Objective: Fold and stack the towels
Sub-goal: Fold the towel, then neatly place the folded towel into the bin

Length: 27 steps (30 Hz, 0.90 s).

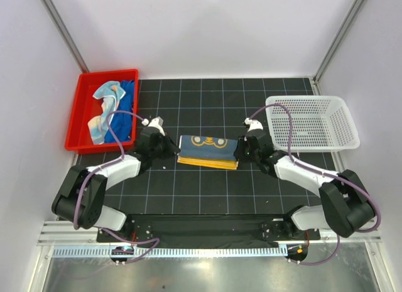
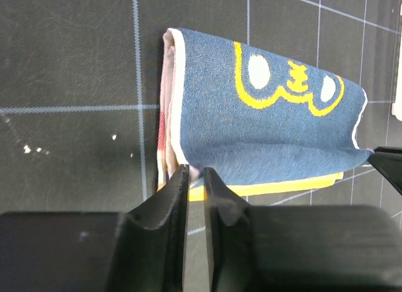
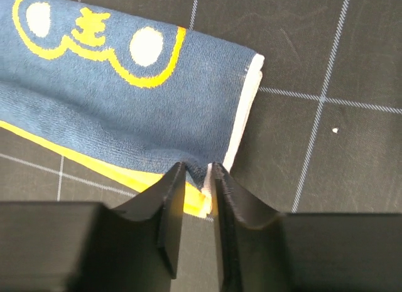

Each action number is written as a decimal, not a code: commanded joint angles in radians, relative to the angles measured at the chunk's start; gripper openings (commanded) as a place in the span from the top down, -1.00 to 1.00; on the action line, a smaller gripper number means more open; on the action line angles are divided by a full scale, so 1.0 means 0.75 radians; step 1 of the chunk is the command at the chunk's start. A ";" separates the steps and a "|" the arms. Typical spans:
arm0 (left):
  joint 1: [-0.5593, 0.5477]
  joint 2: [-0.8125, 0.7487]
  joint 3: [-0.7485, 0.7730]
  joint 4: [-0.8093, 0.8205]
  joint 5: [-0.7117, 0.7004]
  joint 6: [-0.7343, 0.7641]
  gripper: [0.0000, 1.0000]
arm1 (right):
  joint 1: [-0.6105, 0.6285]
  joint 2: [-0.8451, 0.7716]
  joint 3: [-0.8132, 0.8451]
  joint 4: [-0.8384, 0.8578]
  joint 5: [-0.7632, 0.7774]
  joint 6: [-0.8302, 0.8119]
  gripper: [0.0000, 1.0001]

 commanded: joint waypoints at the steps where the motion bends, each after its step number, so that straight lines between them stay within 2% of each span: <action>1: -0.006 -0.087 0.019 -0.063 -0.044 0.020 0.60 | 0.010 -0.117 -0.003 -0.007 0.017 0.013 0.35; 3: -0.006 -0.138 0.039 -0.147 -0.058 0.026 0.44 | 0.010 -0.152 0.021 -0.084 0.023 0.013 0.26; 8: -0.006 -0.224 0.094 -0.258 -0.081 0.046 0.34 | 0.012 -0.164 0.134 -0.201 0.058 0.015 0.23; 14: -0.057 -0.041 0.313 -0.323 -0.077 0.081 0.37 | 0.038 0.003 0.246 -0.246 0.100 0.040 0.28; 18: -0.082 0.150 0.420 -0.407 -0.087 0.114 0.50 | 0.061 0.114 0.251 -0.275 0.115 0.065 0.40; 23: -0.104 0.193 0.363 -0.417 -0.132 0.106 0.65 | 0.091 0.114 0.151 -0.234 0.084 0.091 0.45; 24: -0.106 0.197 0.334 -0.419 -0.134 0.104 0.74 | 0.102 0.114 0.136 -0.228 0.078 0.087 0.45; 27: -0.111 0.217 0.291 -0.413 -0.148 0.102 0.84 | 0.112 0.139 0.099 -0.232 0.078 0.073 0.46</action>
